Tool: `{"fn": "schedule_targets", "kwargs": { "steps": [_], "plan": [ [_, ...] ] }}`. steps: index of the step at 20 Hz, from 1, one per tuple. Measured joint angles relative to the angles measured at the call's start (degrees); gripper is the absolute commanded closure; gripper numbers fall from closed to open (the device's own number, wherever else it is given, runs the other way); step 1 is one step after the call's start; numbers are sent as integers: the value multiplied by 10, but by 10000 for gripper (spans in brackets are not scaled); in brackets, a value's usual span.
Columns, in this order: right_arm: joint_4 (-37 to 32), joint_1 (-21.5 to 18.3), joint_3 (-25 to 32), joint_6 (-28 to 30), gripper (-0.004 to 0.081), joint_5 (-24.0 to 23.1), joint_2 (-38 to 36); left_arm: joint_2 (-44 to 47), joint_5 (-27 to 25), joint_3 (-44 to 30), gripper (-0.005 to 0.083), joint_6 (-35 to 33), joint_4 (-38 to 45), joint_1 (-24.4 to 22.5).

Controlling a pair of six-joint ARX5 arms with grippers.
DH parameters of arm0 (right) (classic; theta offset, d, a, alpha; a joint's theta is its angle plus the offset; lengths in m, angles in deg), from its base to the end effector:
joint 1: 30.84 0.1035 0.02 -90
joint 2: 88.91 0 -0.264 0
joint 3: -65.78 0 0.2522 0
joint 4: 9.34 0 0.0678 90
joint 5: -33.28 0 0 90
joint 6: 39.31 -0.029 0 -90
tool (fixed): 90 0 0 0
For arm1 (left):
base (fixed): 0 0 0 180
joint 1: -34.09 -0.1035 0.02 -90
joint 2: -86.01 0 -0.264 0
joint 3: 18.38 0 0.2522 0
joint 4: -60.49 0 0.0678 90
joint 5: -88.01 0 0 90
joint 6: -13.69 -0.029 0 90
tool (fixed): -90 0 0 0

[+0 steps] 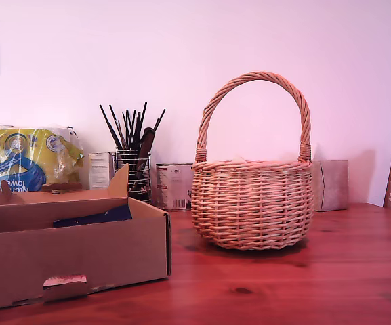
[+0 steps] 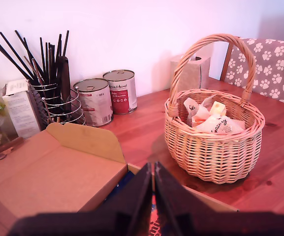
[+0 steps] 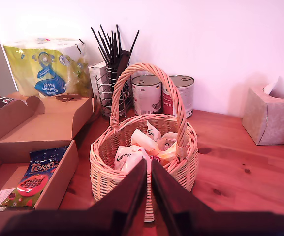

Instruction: Move the bags of Easter eggs from the cardboard box on the left into the woven basket on the right side.

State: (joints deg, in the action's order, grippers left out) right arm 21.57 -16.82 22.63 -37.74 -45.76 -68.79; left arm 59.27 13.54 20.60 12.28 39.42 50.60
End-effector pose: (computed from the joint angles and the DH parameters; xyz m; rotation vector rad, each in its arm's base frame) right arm 0.0953 0.0295 0.2798 -0.0306 0.1326 0.4372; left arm 0.1179 -0.0431 0.2611 0.0253 0.1493 -0.5600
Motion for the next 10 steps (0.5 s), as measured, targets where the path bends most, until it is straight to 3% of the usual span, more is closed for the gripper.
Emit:
{"fn": "schedule_targets", "kwargs": {
  "steps": [7, 10],
  "plan": [
    [11, -1, 0, -2, 772, 0, 3, -4, -3, 0, 785, 0, -26, -1],
    [38, -1, 0, -33, 782, 5, 19, -4, -3, 0, 785, 0, -29, -1]
  ]
}}
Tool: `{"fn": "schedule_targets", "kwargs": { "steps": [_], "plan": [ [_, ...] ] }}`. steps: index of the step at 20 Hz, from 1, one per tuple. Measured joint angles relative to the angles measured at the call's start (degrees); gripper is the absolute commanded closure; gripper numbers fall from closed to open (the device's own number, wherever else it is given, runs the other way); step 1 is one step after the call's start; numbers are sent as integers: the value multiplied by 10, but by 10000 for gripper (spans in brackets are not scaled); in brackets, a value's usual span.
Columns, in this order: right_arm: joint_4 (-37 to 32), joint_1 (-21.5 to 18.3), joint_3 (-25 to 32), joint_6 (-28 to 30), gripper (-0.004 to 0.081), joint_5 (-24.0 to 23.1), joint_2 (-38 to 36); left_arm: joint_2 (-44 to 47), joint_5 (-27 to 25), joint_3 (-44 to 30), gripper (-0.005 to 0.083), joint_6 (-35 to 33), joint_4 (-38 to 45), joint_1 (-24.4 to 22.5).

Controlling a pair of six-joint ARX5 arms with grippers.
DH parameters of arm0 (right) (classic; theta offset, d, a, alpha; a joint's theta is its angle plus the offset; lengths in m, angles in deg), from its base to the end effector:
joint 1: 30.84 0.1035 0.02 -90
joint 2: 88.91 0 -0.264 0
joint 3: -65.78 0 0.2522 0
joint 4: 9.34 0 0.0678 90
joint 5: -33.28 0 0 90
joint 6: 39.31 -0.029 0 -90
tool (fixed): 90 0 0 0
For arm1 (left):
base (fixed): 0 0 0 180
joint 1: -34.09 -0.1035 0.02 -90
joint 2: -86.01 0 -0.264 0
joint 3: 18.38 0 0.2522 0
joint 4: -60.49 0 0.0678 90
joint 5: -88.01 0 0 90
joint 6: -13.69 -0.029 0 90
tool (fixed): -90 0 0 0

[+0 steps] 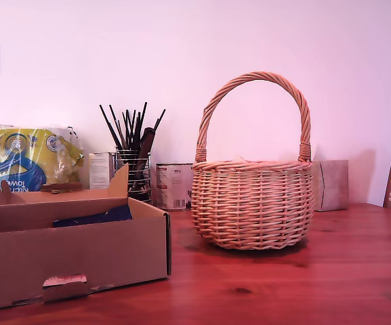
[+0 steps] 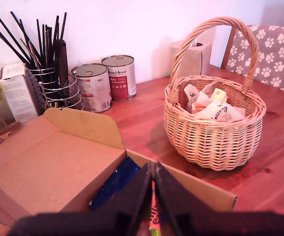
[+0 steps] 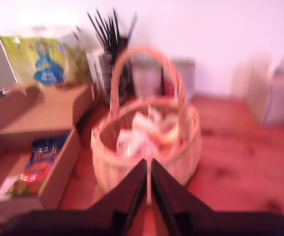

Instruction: Move the bags of Easter eggs from the cardboard box on the left into the woven basket on the right side.

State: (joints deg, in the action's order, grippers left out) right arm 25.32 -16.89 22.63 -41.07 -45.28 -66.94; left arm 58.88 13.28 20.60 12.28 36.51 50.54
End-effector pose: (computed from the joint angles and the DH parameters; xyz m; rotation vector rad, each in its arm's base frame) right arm 0.0995 0.0306 0.2710 0.0249 0.2439 0.4374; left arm 0.1182 -0.0429 0.2556 0.0261 0.2076 -0.5541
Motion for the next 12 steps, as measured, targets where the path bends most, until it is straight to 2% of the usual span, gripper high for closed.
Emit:
{"fn": "schedule_targets", "kwargs": {
  "steps": [3, 5, 8, 12],
  "plan": [
    [17, 3, 0, -15, 783, 63, 31, 0, 0, 0, 785, 0, -6, 0],
    [52, 27, -3, -16, 783, 86, 49, 0, 1, 0, 785, 0, -6, 0],
    [118, 63, -28, -16, 783, 90, 89, 0, 5, 0, 785, 0, -8, 0],
    [181, 130, -118, 10, 782, 93, 143, -19, 28, 1, 788, 0, -41, 0]
  ]
}}
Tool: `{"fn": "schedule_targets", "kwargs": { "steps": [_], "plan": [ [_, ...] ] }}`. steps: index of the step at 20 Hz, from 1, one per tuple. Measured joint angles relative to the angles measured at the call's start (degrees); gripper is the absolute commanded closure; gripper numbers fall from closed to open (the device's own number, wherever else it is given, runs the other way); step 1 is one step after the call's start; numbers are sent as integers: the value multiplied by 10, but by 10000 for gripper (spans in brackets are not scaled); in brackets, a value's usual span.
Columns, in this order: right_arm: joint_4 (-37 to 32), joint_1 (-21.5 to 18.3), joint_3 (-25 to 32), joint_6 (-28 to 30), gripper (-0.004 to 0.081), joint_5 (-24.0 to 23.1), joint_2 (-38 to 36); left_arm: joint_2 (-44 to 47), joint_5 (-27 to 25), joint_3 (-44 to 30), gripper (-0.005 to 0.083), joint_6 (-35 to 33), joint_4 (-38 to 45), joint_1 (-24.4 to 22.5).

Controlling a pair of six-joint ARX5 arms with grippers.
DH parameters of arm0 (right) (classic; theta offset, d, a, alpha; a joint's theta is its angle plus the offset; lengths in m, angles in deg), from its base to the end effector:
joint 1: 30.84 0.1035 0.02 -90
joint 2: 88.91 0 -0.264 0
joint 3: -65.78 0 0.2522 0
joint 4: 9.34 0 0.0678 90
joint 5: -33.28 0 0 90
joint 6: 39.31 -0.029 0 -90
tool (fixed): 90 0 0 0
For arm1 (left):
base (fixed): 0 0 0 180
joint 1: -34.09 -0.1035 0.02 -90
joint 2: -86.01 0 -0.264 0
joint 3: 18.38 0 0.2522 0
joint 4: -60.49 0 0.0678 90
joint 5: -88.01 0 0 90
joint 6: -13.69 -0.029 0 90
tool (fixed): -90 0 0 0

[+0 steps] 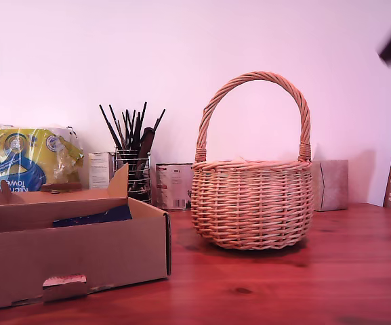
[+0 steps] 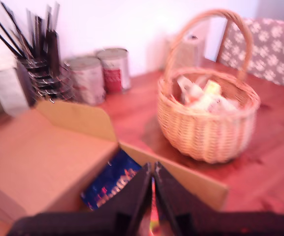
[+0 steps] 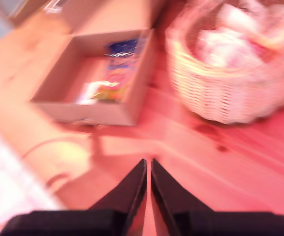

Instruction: Move the bags of Easter eggs from the cardboard box on the left into the woven basket on the right side.

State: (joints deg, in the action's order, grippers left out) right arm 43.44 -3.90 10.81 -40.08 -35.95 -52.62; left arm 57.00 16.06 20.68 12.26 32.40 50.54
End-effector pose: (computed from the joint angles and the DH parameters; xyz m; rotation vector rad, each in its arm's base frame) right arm 0.1065 0.0657 0.2873 -0.0207 0.6168 0.8032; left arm 0.1203 -0.0449 0.2460 0.0195 0.3121 -0.6010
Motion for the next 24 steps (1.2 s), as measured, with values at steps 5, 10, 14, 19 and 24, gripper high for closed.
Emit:
{"fn": "schedule_targets", "kwargs": {
  "steps": [5, 10, 14, 19, 24],
  "plan": [
    [19, 55, -43, 7, 782, 3, 44, -131, 8, 90, 28, -50, -132, 0],
    [22, 62, -43, 11, 782, 2, 59, -270, -16, 234, 28, -50, -170, 13],
    [22, 62, -43, 24, 783, 1, 59, -397, -23, 268, 26, -48, -189, 40],
    [20, 62, -43, 24, 783, 0, 59, -516, -86, 323, 21, -33, -205, 97],
    [18, 62, -43, 24, 782, -1, 59, -606, -127, 350, 21, 16, -201, 129]
  ]
}}
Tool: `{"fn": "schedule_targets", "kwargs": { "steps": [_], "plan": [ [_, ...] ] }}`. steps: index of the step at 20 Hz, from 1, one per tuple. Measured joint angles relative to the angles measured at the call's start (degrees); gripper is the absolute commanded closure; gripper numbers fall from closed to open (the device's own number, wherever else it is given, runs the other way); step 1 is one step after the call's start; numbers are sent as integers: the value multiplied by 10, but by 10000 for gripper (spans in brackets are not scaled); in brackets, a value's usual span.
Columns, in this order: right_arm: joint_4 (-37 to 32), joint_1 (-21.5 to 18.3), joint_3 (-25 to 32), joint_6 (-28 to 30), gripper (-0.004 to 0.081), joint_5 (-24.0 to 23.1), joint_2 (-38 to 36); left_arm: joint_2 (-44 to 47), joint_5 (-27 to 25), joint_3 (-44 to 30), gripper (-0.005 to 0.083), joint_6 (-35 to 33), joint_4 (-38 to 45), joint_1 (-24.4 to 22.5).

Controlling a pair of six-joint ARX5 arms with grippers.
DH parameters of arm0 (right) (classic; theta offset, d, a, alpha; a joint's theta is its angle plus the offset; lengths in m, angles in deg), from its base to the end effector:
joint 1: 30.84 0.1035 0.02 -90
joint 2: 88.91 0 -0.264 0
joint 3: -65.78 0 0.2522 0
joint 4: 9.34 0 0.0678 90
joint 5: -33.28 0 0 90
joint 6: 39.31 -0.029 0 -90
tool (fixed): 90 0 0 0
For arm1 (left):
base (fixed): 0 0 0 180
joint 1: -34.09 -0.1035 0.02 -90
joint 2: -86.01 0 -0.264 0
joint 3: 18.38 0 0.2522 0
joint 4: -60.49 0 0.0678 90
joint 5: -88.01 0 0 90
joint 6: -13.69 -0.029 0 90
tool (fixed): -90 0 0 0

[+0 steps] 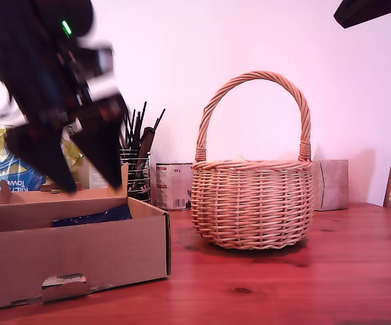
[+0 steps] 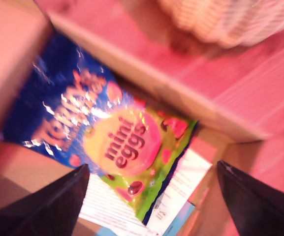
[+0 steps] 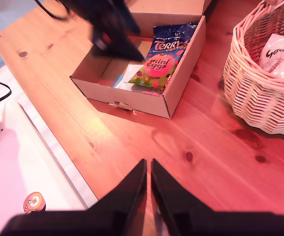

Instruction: Move the bags of Easter eggs from the cardboard box on the left into the woven basket on the right side.

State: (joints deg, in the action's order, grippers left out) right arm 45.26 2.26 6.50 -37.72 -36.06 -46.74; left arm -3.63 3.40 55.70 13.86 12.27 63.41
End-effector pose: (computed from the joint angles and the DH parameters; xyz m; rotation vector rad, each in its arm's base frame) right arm 0.1123 0.0854 0.2972 -0.0982 0.6618 0.9130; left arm 0.2637 -0.1512 0.2131 0.2314 1.1051 -0.5395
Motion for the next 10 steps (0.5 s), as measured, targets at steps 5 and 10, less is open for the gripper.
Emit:
{"fn": "schedule_targets", "kwargs": {
  "steps": [5, 10],
  "plan": [
    [-2, 0, 0, 0, 782, 0, 0, -82, -48, 6, 21, 10, 6, 14],
    [-2, 0, 0, 0, 782, 0, 0, -114, -59, 11, 25, 10, 31, 14]
  ]
}}
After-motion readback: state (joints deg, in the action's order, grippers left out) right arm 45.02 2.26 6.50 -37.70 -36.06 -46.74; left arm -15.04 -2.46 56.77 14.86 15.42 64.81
